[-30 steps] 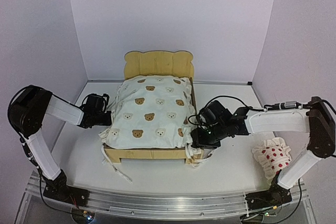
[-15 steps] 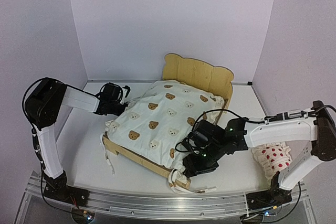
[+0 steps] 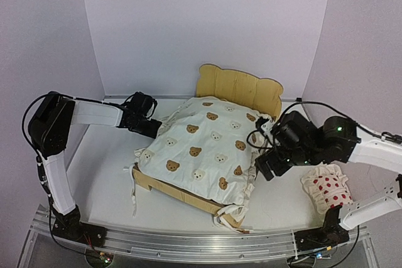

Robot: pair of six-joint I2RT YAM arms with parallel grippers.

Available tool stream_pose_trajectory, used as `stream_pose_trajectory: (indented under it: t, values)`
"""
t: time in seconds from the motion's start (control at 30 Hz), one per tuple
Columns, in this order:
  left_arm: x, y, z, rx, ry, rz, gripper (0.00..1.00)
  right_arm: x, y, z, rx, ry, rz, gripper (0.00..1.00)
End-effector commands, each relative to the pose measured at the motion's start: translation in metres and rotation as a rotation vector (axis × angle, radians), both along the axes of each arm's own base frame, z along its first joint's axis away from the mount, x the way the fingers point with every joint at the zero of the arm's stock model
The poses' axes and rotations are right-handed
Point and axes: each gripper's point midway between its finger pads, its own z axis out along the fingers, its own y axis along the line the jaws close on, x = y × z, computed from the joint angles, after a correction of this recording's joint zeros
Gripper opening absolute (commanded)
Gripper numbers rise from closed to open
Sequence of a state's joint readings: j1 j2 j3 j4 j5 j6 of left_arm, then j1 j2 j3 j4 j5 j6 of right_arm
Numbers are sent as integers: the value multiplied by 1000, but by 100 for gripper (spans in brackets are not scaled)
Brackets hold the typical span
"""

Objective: Set up the pet bed

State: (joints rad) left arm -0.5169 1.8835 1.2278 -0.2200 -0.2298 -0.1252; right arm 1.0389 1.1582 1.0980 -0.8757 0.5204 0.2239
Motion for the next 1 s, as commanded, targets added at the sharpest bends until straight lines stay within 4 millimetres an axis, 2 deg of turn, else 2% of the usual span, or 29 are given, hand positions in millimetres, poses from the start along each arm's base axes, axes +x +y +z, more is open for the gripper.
stream_pose_trajectory:
  t: [0.0,0.07,0.13,0.2,0.27,0.33,0.4,0.5,0.53,0.57,0.67,0.77,0.87,0.97]
  values:
    - [-15,43,69,19,-45,225,84,47,-23,57,-3,-99,-68,98]
    - [-34,53,80,-6,-35,260,85,69,-19,82,-10,-130,-38,98]
    - [-54,58,88,-34,-27,278,85,90,-14,98,-16,-142,-11,98]
    - [-77,62,91,-76,9,299,84,114,-15,101,4,-113,-5,98]
    - [-102,60,88,-89,65,304,78,137,-17,112,31,-114,0,98]
    - [-127,53,88,-82,93,311,74,163,-18,112,41,-94,14,98]
    - [-152,40,87,-80,126,292,66,186,-20,107,29,-77,29,98]
    - [-188,18,74,-79,212,239,52,223,-28,105,40,-70,11,98]
    - [-198,17,68,-56,242,239,45,236,-33,96,49,-42,-5,98]
    - [-209,12,64,-35,263,231,39,247,-37,96,65,-35,-16,98]
    - [-238,6,58,13,299,222,29,276,-49,76,61,12,-45,98]
    - [-261,-5,58,22,321,177,19,296,-58,66,76,24,-54,98]
    - [-279,-20,49,12,372,114,15,313,-68,54,80,36,-73,98]
    - [-293,-37,34,-20,428,36,14,322,-71,42,122,64,-59,98]
